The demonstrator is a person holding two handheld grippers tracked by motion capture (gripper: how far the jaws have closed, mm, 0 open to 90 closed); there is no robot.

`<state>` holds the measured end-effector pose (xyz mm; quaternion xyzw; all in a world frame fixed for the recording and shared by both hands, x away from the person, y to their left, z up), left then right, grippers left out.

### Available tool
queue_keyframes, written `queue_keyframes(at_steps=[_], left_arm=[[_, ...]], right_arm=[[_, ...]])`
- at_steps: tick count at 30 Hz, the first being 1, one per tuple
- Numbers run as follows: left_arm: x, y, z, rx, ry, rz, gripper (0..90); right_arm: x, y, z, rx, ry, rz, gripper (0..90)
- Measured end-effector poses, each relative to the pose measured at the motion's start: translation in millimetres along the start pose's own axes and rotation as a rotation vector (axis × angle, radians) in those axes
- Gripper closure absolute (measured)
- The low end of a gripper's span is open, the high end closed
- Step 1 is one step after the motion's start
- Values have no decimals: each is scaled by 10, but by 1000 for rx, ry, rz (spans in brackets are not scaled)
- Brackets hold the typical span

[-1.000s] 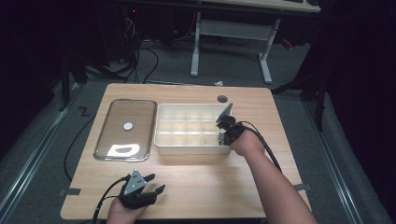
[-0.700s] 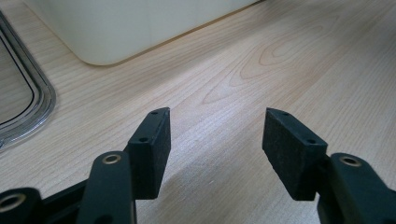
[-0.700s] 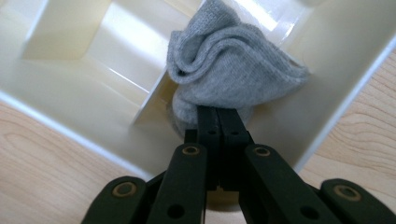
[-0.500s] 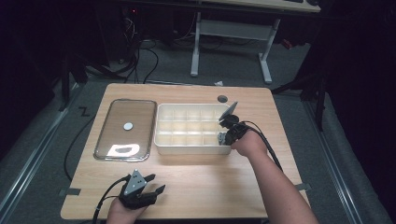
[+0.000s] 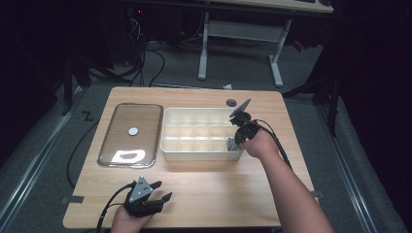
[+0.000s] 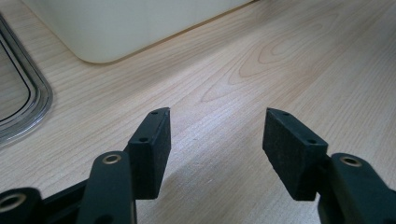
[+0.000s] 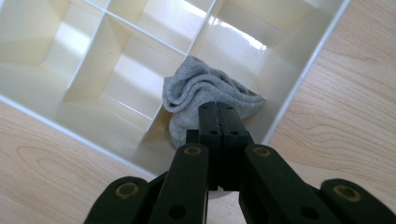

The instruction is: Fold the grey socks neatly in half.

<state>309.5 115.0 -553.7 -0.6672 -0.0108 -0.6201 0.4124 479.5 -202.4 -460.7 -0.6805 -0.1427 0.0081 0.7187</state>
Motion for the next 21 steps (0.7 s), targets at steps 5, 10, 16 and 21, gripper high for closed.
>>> queue_keyframes(at_steps=[5,10,16,21], left_arm=[[-1,0,-1,0,-1,0,427],[-3,-4,3,0,-1,-1,427],[-6,-8,2,-2,-3,-1,426],[-7,-6,1,-4,-3,1,426]], right_arm=[[43,107,45,-32,4,9,900],[96,215,73,-53,-12,32,900],[120,379,84,-55,-6,88,900],[160,466,91,-56,12,131,900]])
Point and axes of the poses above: each handheld gripper's, and its own axes: y roughly forward along the jaws, x roughly out of its top, z roughly to its left, the point moved 4 cm from there along y, roughly forward along the jaws, and after that the axes turned 13 degrees about y, right-handed, at the moved point
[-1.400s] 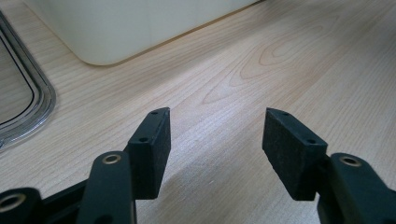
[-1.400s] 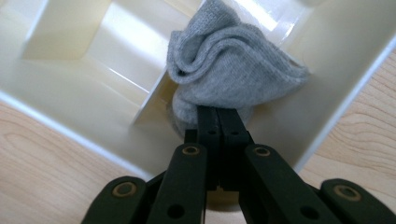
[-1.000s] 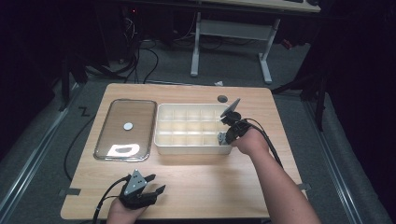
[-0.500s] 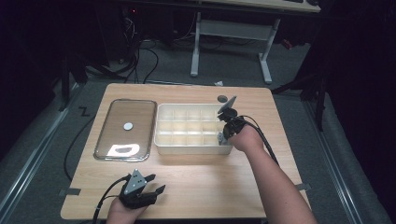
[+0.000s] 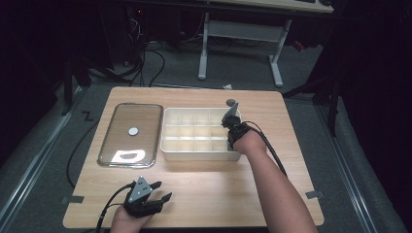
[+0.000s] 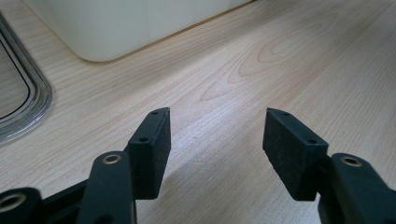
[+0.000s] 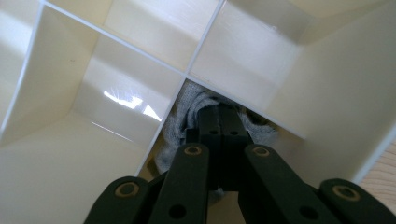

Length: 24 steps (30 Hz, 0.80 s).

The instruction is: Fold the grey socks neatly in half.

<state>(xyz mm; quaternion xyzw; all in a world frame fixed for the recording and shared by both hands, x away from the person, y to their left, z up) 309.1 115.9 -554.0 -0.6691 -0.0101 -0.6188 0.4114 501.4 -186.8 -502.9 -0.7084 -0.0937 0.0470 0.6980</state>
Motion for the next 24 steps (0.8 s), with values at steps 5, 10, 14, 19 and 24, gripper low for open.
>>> queue_keyframes(at_steps=[5,10,14,19,24], left_arm=[[0,1,-5,-1,2,2,426],[5,12,-6,-2,4,5,425],[10,20,-3,-8,5,8,425],[7,14,-5,-4,7,4,424],[-2,-1,-7,-5,5,4,423]], right_arm=[[14,44,6,0,4,17,900],[1,51,4,1,-4,3,900],[-21,22,1,-3,-13,-20,900],[-80,-110,-29,15,-3,-57,842],[-165,-286,-43,75,0,-116,761]])
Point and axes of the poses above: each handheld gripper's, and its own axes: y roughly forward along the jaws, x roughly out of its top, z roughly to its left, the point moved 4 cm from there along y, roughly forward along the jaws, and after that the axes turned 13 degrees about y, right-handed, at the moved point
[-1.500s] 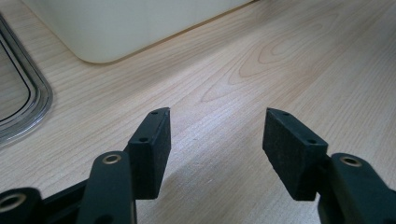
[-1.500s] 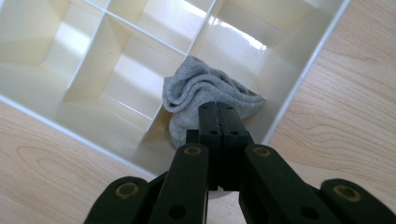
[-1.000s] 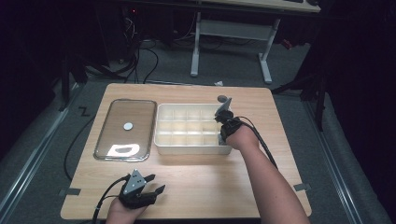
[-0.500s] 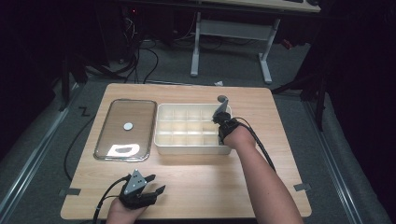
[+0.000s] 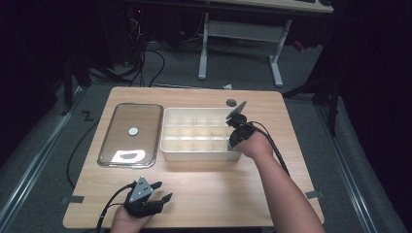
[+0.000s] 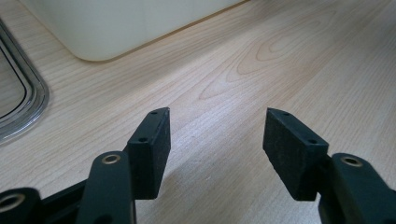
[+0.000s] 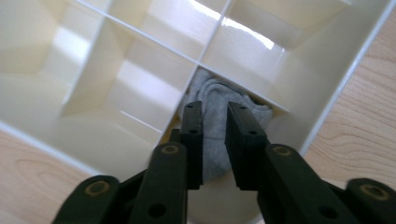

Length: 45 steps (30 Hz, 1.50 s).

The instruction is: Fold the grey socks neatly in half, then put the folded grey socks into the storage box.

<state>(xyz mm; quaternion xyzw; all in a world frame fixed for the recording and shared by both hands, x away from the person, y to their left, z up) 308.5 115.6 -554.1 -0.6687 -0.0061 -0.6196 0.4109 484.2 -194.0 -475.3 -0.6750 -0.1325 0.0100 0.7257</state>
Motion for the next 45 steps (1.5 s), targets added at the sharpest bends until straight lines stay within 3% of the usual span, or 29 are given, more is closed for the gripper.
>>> queue_keyframes(at_steps=[6,12,26,29,32,35,36,45], left_arm=[[-4,-35,14,9,-3,-7,422],[31,-21,-7,2,19,-7,421],[83,28,12,8,26,-15,418],[89,12,11,19,34,-20,417],[66,-7,32,21,21,-21,418],[51,-33,78,34,11,-21,417],[49,-38,86,36,7,-22,417],[39,-44,110,49,0,-19,418]], right_arm=[[-64,-202,40,38,-23,-104,668],[-139,-314,17,69,-12,-195,587],[-393,-331,-125,94,-21,-333,543],[-463,-346,-136,58,-49,-358,522],[-542,-364,-143,105,-36,-395,520],[-629,-370,-131,106,-63,-427,509],[-668,-370,-122,128,-60,-449,505],[-942,-297,-10,142,-108,-513,436]])
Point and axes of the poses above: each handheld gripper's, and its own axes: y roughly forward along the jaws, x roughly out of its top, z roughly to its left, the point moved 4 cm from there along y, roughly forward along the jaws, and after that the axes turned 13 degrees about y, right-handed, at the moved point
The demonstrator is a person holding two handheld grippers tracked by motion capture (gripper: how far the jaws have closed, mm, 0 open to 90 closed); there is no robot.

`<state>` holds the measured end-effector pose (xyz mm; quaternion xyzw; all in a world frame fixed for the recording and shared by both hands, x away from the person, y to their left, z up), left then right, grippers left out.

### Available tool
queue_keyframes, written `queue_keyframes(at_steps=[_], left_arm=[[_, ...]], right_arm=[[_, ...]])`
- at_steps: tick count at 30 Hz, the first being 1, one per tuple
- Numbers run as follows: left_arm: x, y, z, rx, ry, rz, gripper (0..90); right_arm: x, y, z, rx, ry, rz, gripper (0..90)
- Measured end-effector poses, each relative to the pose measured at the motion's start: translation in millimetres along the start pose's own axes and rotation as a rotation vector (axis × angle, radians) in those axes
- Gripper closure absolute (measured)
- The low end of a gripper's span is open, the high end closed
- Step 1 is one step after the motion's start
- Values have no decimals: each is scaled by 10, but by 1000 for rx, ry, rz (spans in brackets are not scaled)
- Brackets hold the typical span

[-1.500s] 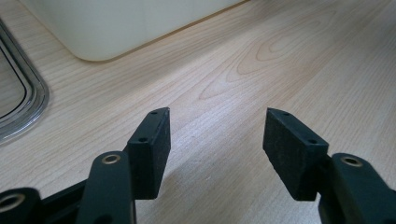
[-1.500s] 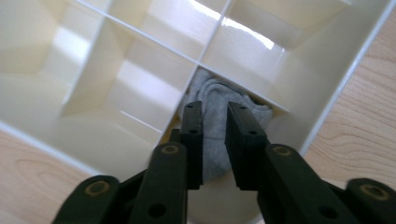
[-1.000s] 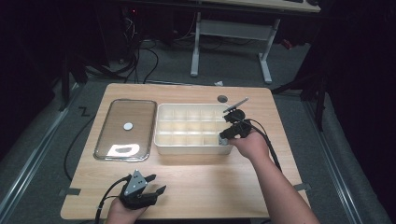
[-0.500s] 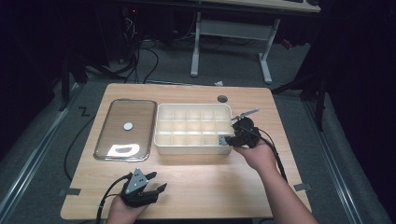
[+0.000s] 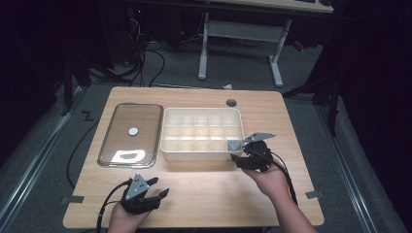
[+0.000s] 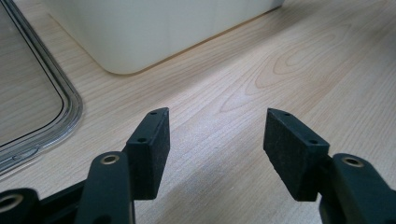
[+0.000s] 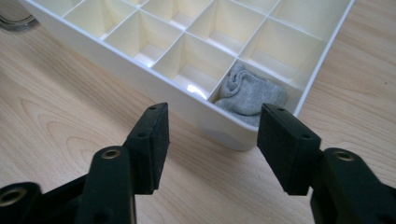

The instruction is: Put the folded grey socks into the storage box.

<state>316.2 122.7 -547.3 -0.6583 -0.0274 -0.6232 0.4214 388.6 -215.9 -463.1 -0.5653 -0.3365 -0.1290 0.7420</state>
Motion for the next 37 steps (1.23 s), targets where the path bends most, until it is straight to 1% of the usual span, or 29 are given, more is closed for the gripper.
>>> queue_keyframes(at_steps=[1,4,5,7,9,12,15,18,19,21,22,23,24,25,26,29,31,33,35,37], left_arm=[[0,0,0,-1,2,2,418],[4,5,0,0,4,2,418],[5,8,-1,1,7,-1,420],[12,12,2,9,11,-4,428],[22,10,7,13,11,-9,431],[19,5,16,25,8,-12,431],[9,-4,28,36,3,-12,432],[-3,-10,47,48,-10,-14,433],[-6,-10,50,50,-12,-12,433],[-15,-7,56,52,-16,-10,432],[-18,-5,58,52,-19,-9,432],[-19,0,60,51,-21,-11,431],[-18,3,59,50,-21,-11,429],[-18,11,55,48,-20,-10,427],[-17,22,49,43,-16,-6,422],[-11,40,31,39,-10,-1,399],[-7,37,29,39,-5,-2,395],[-6,28,37,41,-4,-3,392],[-6,13,52,42,-11,-8,392],[-1,-1,66,39,-17,-12,392]], right_arm=[[-29,-9,17,4,-9,-16,431],[-138,-27,56,21,-11,-41,417],[-170,-28,68,26,-9,-41,411],[-259,-18,78,34,-24,-50,400],[-335,-11,84,47,-20,-62,401],[-486,15,77,61,-18,-100,412],[-652,49,70,76,-16,-157,426],[-822,98,78,106,25,-186,424],[-895,112,89,117,49,-193,422],[-1003,118,120,127,71,-217,417],[-1072,111,144,120,62,-238,415],[-1134,106,166,105,37,-248,415],[-1179,100,186,98,-5,-239,416],[-1196,92,186,88,-24,-242,417],[-1215,86,175,75,-25,-252,414],[-1230,109,148,70,-1,-234,403],[-1216,108,139,70,3,-245,403],[-1214,105,128,63,20,-249,403],[-1219,114,125,65,31,-249,403],[-1227,121,124,59,32,-246,404]])
Point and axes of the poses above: each handheld gripper's, and its own axes: y roughly forward along the jaws, x roughly out of its top, z roughly to its left, the point moved 4 cm from there along y, roughly forward along the jaws, and after that the axes turned 13 degrees about y, right-handed, at the moved point
